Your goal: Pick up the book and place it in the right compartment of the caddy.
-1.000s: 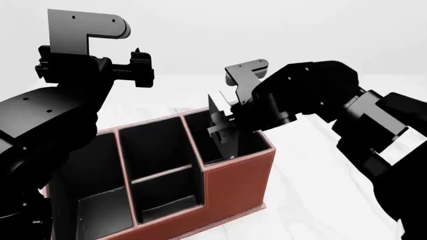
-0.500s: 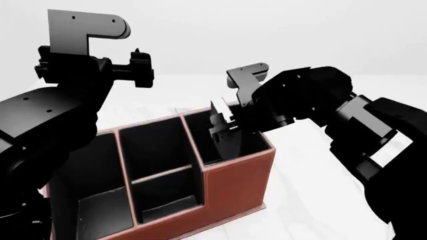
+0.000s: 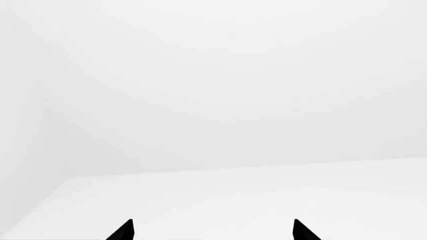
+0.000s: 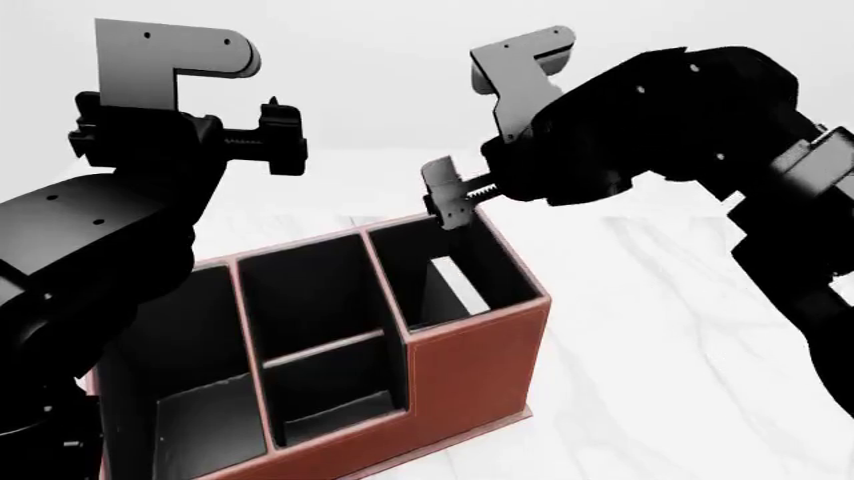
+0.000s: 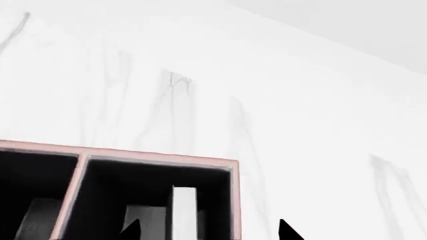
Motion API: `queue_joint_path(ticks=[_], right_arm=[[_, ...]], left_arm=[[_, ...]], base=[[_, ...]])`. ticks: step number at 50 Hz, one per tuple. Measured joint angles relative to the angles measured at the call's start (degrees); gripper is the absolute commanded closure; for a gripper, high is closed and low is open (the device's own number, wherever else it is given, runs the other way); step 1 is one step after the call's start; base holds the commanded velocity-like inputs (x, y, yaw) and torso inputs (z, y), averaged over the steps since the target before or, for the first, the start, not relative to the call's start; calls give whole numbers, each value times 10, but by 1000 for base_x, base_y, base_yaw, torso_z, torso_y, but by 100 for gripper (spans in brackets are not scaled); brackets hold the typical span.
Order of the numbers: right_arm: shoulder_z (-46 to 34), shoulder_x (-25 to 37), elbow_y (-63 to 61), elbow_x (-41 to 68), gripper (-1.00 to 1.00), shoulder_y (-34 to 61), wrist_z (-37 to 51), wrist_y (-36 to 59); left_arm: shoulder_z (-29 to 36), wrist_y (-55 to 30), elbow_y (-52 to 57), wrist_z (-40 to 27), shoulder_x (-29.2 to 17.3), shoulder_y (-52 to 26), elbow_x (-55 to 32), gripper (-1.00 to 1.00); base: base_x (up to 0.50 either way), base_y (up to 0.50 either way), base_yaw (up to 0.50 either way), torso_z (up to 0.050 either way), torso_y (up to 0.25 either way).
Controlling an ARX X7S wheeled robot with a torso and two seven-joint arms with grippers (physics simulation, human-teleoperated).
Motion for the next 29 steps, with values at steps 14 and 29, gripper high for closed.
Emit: queue_joint_path(ticks=[14, 29], right_arm=[[71, 75, -104, 92, -100, 80, 115, 23], [126, 211, -343, 45, -100, -5, 202, -75]], left_arm=[[1, 0, -1, -2, -1, 0, -3, -100], [-1, 36, 0, 16, -1, 8, 0, -100]], base=[[0, 0, 0, 0, 0], [0, 0, 0, 0, 0]])
